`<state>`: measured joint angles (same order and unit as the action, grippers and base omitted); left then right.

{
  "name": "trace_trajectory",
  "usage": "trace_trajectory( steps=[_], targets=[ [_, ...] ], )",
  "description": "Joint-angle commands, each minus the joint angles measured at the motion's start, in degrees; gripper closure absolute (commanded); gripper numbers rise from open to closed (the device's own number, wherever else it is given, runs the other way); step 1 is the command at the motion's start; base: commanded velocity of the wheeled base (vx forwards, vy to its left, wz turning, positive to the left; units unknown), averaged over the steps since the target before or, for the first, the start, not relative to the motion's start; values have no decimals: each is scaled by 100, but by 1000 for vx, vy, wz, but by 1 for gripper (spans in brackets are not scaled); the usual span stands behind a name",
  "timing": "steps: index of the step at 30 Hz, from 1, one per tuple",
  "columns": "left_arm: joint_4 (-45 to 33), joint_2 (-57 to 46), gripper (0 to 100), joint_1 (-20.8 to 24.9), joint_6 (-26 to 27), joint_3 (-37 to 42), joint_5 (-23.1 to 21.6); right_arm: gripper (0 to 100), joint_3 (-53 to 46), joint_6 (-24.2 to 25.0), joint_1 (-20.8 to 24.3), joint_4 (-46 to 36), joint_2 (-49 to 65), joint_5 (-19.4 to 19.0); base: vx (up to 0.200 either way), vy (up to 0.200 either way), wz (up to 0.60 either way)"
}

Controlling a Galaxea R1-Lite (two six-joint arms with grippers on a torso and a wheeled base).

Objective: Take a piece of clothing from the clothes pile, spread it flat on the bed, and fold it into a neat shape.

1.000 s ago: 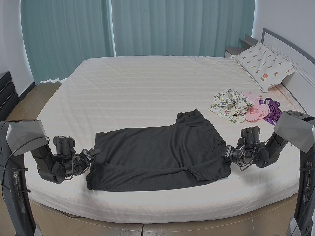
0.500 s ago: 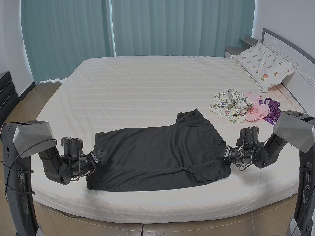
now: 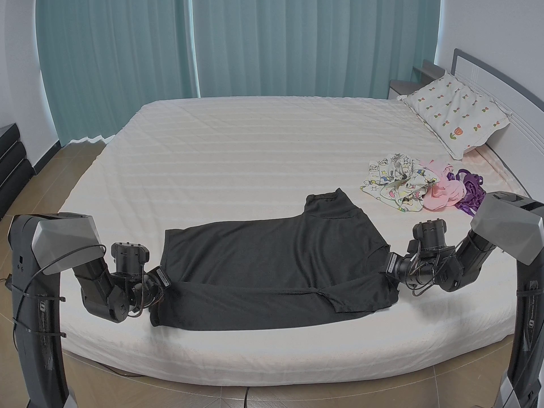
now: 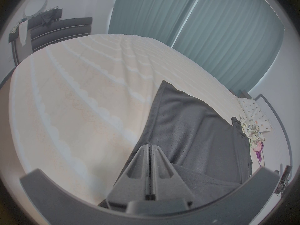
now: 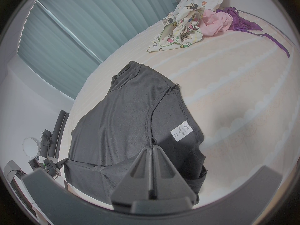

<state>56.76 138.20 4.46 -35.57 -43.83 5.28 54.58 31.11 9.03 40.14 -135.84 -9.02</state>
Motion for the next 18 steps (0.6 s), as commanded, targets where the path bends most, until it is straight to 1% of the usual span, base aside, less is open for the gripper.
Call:
trace_trajectory(
  steps=[1, 12, 13, 14, 18],
  targets=[
    [2, -39, 100, -24, -134, 58, 131, 100, 0, 9, 2, 2, 14, 14, 0, 0, 0],
    [-25, -22, 100, -7, -178, 50, 114, 100, 0, 0, 2, 2, -4, 23, 0, 0, 0],
    [-33, -22, 0, -7, -187, 32, 105, 100, 0, 9, 2, 11, -4, 23, 0, 0, 0],
    [-33, -13, 0, -7, -187, 6, 105, 0, 0, 9, 2, 11, -13, 23, 0, 0, 0],
    [-16, -4, 0, 2, -187, -12, 105, 0, 9, 27, 11, 11, 5, 23, 0, 0, 0]
  ],
)
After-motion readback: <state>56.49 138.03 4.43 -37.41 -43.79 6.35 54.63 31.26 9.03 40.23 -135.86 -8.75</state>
